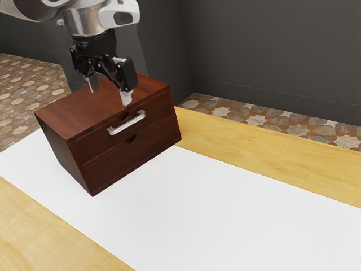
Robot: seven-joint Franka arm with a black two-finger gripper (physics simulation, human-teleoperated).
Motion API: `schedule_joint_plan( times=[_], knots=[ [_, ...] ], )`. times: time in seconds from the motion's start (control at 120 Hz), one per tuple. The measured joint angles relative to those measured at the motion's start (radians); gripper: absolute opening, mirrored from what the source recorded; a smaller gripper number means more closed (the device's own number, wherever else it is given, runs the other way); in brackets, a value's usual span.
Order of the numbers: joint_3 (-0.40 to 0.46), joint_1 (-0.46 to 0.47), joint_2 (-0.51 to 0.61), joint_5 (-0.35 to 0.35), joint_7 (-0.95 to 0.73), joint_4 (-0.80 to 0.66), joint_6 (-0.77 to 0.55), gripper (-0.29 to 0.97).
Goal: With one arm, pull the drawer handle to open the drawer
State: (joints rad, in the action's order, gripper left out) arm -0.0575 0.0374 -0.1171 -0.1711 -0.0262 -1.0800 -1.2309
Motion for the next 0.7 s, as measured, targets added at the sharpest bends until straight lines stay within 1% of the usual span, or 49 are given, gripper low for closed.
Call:
schedule_joint_plan(
  times=[0.167, 0.267, 0.392, 0.492, 0.567, 0.7],
  knots=[
    [-0.001, 0.001, 0.000, -0.002, -0.005, 0.000, -0.085, 0.68],
    [-0.009, -0.016, 0.011, 0.036, -0.018, -0.001, -0.117, 0.68],
    [-0.012, -0.018, -0.002, 0.063, -0.108, -0.037, -0.146, 0.68],
    [-0.015, -0.021, -0.062, 0.070, -0.185, -0.059, -0.135, 0.68],
    [-0.019, -0.043, -0.099, 0.078, -0.236, -0.062, -0.130, 0.68],
    [-0.021, -0.051, -0.113, 0.081, -0.311, -0.063, -0.127, 0.68]
  ],
)
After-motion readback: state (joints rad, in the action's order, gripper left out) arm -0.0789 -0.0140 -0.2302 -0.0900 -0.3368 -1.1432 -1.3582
